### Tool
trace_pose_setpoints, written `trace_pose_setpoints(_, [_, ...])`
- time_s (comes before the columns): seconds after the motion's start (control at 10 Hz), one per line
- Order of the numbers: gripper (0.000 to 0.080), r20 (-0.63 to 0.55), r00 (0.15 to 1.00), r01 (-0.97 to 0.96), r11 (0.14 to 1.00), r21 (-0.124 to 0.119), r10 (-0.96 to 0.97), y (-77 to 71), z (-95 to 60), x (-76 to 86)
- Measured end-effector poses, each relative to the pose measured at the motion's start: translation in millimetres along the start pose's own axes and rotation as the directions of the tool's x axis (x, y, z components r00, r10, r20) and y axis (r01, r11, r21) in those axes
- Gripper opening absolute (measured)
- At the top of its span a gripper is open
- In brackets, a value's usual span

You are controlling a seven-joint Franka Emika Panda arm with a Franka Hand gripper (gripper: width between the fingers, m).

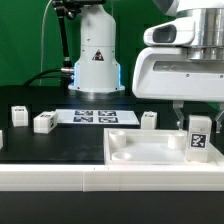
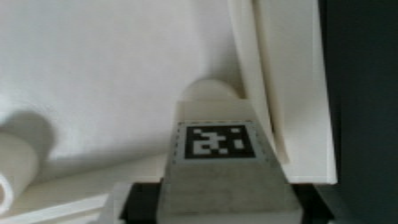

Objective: Assemble one leg

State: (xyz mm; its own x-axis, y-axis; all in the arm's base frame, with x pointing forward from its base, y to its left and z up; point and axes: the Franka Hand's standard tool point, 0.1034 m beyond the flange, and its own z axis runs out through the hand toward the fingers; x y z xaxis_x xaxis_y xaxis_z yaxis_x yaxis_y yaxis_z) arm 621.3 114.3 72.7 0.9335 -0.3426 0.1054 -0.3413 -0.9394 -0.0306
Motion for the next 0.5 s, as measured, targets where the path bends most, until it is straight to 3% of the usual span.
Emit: trace_pose_setpoints(0.5, [0.0298,-0.022,0.956,-0.294,0.955,-0.036,0.293,16.8,-0.3,3.2])
